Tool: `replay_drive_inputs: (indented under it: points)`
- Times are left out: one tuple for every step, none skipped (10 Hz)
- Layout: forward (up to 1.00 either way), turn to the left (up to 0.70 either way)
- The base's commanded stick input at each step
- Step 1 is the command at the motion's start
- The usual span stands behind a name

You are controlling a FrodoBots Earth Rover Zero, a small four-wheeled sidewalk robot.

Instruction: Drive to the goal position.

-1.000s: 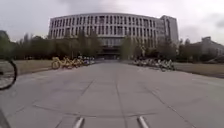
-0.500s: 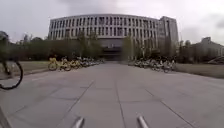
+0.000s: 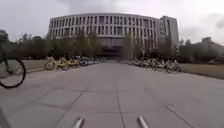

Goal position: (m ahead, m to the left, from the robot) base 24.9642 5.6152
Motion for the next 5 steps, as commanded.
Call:
replay_drive_inputs:
  points:
    - [0.7,0.0]
    - [0.7,0.0]
    - [0.7,0.0]
    - [0.7,0.0]
    - [0.7,0.0]
